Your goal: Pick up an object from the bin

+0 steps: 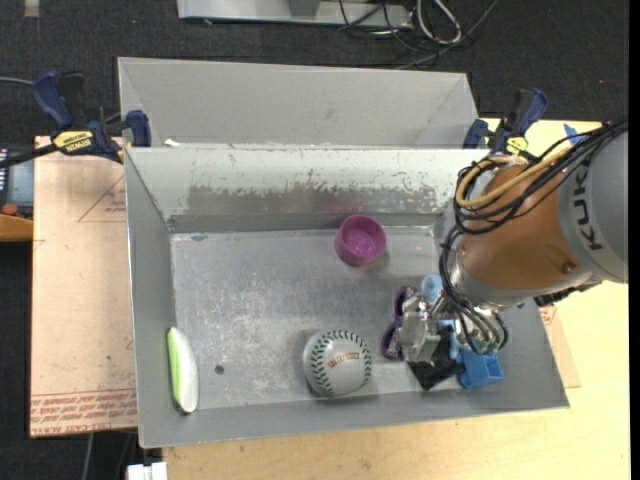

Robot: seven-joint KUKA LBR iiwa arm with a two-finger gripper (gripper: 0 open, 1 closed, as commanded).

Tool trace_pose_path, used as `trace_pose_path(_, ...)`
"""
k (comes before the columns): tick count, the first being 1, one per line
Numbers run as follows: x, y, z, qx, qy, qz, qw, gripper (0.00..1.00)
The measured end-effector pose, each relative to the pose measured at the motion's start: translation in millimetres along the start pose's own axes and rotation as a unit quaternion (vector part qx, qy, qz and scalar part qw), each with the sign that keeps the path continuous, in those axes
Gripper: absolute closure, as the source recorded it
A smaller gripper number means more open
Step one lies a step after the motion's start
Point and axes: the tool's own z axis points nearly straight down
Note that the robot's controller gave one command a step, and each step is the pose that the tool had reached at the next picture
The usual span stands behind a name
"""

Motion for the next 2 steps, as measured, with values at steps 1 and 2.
trace_pose_path(1,6.2,-0.4,7.9,0.0,0.0,0.001,1.0,1.0)
trace_pose_path(2,10.0,-44.4,42.2,-0.001,0.0005,0.074,0.9972,1.0)
